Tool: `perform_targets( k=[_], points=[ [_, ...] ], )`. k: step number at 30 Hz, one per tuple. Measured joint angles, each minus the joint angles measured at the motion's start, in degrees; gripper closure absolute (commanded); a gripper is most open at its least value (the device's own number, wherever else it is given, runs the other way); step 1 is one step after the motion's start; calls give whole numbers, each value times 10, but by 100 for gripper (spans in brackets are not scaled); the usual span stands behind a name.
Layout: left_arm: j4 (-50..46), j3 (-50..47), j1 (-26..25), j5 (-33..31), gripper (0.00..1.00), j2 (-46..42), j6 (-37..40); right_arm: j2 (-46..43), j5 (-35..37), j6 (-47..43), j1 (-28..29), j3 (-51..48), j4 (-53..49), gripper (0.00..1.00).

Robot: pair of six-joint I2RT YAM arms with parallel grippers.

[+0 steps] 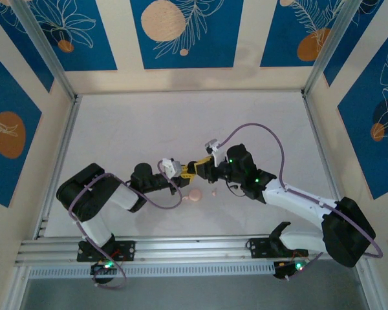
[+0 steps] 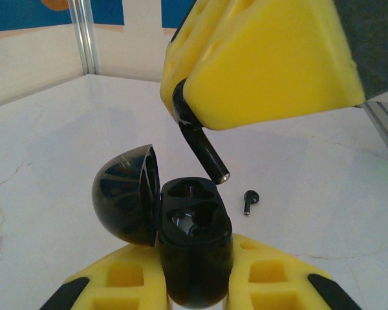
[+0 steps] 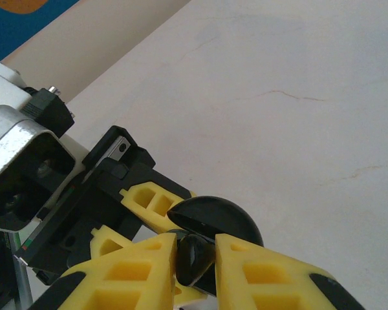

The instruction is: Insert wireless bluetooth earbuds into charging case

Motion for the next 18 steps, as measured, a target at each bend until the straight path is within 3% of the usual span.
perform_targets(
  k=[18],
  points=[
    [-1, 0, -4, -5, 92, -15, 0, 23, 20, -5, 16, 5, 24, 79]
  ],
)
